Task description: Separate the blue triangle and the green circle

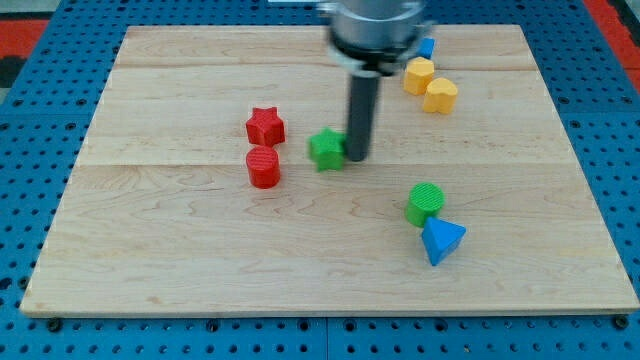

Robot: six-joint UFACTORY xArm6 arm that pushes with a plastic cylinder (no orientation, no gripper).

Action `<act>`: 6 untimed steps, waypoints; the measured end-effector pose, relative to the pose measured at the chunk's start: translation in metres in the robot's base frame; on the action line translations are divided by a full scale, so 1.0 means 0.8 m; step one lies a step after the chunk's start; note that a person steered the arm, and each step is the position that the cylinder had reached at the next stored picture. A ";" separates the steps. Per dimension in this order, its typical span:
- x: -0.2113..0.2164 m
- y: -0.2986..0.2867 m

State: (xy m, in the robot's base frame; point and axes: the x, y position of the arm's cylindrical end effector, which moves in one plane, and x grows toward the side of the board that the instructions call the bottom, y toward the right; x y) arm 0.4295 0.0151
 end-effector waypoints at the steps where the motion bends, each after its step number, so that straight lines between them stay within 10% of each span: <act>1: -0.003 0.098; 3: 0.121 0.264; 6: 0.096 0.068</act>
